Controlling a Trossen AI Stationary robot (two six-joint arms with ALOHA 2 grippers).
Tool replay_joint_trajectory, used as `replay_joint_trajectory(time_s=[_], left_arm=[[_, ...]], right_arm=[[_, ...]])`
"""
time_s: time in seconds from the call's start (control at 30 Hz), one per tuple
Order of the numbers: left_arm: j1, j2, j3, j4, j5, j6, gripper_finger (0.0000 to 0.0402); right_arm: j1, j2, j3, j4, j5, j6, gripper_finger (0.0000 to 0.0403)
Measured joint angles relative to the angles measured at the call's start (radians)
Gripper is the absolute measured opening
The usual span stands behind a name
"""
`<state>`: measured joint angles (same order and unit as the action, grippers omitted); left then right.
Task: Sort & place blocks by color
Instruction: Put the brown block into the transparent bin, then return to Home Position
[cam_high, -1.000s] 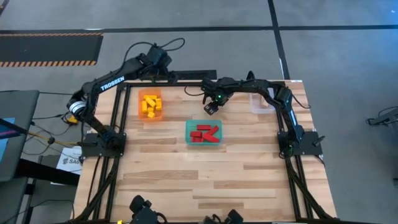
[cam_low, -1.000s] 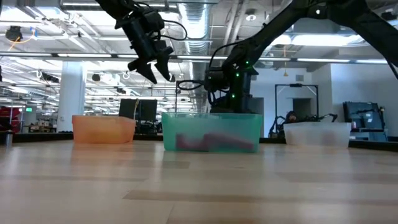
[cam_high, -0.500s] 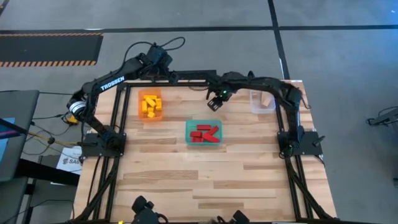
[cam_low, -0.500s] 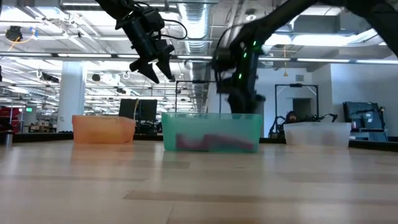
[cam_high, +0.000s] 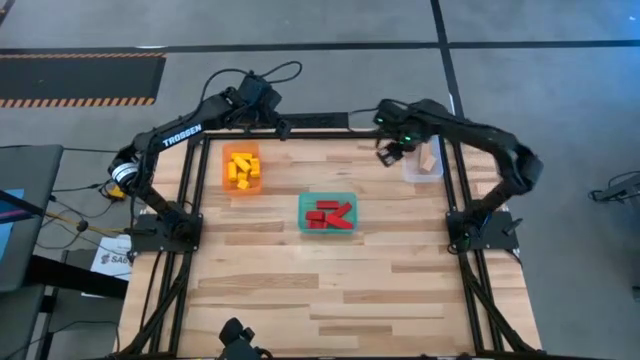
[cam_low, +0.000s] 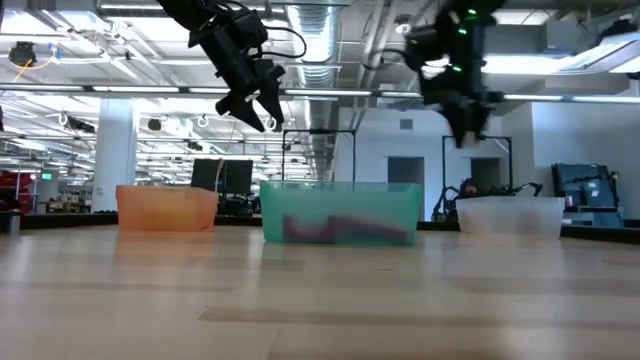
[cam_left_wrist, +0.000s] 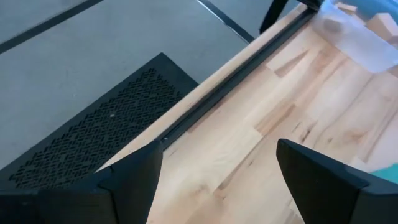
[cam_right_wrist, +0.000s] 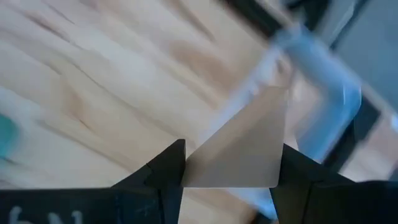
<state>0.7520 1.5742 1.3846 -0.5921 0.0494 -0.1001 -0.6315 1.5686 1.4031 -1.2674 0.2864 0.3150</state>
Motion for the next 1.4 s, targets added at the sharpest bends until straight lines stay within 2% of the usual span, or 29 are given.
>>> replay_joint_trajectory(time_s=[0.17, 0.3, 0.53, 0.8, 0.97, 1.1, 1.17, 1.4], left_arm=[[-0.022, 0.0, 0.0, 0.015, -0.001, 0.0, 0.0302], [-0.033, 0.0, 0.0, 0.051, -0.001, -0.001, 0.0302], [-0.034, 0.0, 0.0, 0.103, 0.032, -0.038, 0.0302], [-0.034, 0.001, 0.0, 0.094, 0.06, -0.042, 0.0302], [-0.038, 0.001, 0.0, 0.142, 0.175, -0.031, 0.0302], [-0.071, -0.005, 0.0, 0.234, 0.259, -0.039, 0.0302], [-0.1, -0.018, 0.0, 0.276, 0.249, -0.042, 0.0302], [-0.208, -0.14, 0.0, 0.326, 0.09, 0.012, 0.0302]], right_arm=[[-0.125, -0.149, -0.261, 0.113, -0.008, 0.028, 0.0193], [-0.212, -0.184, -0.381, 0.222, -0.036, 0.028, 0.0207], [-0.275, -0.139, -0.388, 0.308, -0.053, -0.007, 0.0264], [-0.305, -0.107, -0.356, 0.317, -0.069, -0.009, 0.0275], [-0.234, -0.177, -0.333, 0.4, -0.165, -0.008, 0.0276], [-0.114, -0.264, -0.332, 0.555, -0.234, 0.031, 0.0276], [-0.038, -0.302, -0.332, 0.631, -0.24, 0.041, 0.0276], [0.208, -0.377, -0.332, 0.836, -0.252, 0.012, 0.0276]])
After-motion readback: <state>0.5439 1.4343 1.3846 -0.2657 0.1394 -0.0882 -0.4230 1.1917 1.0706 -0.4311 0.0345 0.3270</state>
